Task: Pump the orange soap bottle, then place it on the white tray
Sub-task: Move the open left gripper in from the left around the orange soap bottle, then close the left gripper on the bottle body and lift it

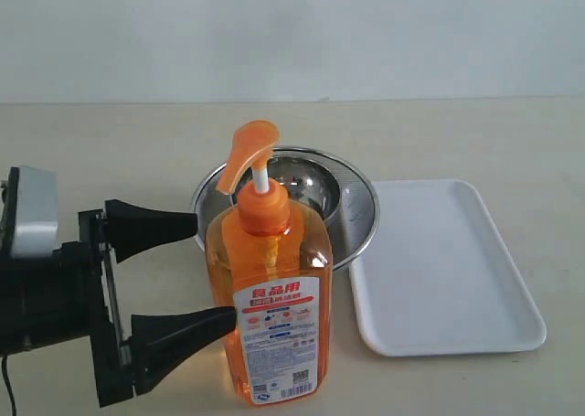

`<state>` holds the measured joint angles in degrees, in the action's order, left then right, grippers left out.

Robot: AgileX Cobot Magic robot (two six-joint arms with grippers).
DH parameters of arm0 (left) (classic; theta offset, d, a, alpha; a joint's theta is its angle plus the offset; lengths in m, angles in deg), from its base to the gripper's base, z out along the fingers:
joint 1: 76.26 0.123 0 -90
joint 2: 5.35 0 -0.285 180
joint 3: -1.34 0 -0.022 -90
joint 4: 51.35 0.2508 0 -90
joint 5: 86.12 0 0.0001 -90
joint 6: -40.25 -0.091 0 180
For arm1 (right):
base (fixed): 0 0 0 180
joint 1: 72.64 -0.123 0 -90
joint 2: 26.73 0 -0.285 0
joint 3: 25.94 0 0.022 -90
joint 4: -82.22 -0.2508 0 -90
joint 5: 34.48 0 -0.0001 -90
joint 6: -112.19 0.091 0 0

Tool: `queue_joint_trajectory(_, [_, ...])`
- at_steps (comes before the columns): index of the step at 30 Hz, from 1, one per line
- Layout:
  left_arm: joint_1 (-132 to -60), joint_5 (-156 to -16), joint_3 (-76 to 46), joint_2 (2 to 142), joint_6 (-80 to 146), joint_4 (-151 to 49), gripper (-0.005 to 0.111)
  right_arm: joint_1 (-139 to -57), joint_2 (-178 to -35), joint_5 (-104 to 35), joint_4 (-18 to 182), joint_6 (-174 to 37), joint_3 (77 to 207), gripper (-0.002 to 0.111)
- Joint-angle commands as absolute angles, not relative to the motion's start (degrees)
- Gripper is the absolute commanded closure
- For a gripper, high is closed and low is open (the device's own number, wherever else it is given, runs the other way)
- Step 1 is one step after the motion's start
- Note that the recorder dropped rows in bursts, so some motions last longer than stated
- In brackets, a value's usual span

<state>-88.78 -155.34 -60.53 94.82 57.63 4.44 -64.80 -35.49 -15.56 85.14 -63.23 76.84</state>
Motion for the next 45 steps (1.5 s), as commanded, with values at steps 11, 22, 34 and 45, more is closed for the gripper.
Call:
queue_joint_trajectory(11, [-88.9, -156.1, -56.8, 96.6, 58.1, 9.5, -0.003, -64.7, -35.2, -16.1, 85.5, -63.7, 76.8, 0.107])
queue_joint_trajectory(22, [-90.0, -156.1, -56.2, 96.8, 59.4, 9.5, -0.003, -64.7, -35.2, -15.9, 85.5, -63.7, 76.8, 0.107])
queue_joint_trajectory(34, [-95.4, -156.1, -52.4, 100.6, 59.1, 6.1, -0.003, -64.7, -35.2, -16.0, 85.5, -63.7, 76.8, 0.107])
queue_joint_trajectory(45, [-97.6, -156.1, -48.4, 105.6, 59.2, 6.0, -0.003, -64.7, -35.2, -16.0, 85.5, -63.7, 76.8, 0.107])
